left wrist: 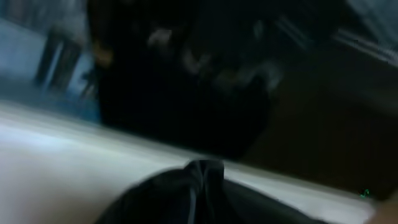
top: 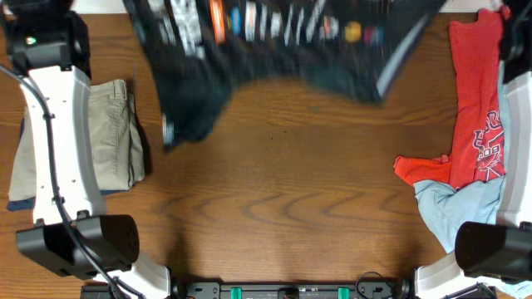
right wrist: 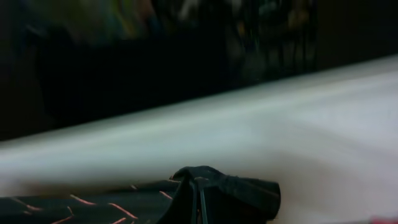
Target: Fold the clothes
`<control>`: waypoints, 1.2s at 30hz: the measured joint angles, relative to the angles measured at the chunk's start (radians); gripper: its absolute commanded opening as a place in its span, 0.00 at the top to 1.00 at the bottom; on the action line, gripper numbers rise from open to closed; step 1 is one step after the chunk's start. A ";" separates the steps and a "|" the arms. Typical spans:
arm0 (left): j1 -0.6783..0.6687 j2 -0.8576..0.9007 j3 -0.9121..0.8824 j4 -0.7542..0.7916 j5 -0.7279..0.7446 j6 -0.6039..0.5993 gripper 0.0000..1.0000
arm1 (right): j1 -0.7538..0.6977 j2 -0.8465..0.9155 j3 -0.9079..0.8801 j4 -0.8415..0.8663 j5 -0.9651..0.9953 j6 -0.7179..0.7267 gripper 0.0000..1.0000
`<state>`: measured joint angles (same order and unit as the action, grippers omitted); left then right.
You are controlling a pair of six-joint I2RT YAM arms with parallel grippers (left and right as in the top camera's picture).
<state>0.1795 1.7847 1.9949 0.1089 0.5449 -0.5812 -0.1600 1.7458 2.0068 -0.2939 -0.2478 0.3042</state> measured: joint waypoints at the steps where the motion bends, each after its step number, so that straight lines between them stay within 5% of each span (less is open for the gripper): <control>1: 0.005 -0.003 0.023 0.003 0.008 -0.029 0.94 | -0.002 -0.003 0.035 -0.022 0.006 0.008 0.99; 7: 0.026 -0.046 0.088 -0.263 0.166 -0.067 0.94 | -0.038 -0.054 0.172 -0.313 0.038 -0.004 0.99; 13: 0.031 -0.049 0.085 -1.073 0.311 0.164 0.94 | -0.048 -0.063 0.134 -0.767 0.117 -0.076 0.99; 18: -0.001 -0.031 -0.014 -1.465 0.192 0.392 0.94 | -0.048 -0.045 -0.023 -0.985 0.160 -0.096 0.99; 24: -0.050 -0.031 -0.251 -1.603 0.048 0.510 0.94 | -0.048 -0.045 -0.253 -1.106 0.178 -0.108 0.99; 36: -0.039 -0.137 -0.828 -1.552 -0.063 0.586 0.94 | -0.048 -0.055 -0.716 -1.133 0.178 -0.112 0.99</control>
<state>0.1406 1.6478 1.1667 -1.4429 0.4820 0.0048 -0.2085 1.6905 1.2907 -1.4265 -0.0696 0.1925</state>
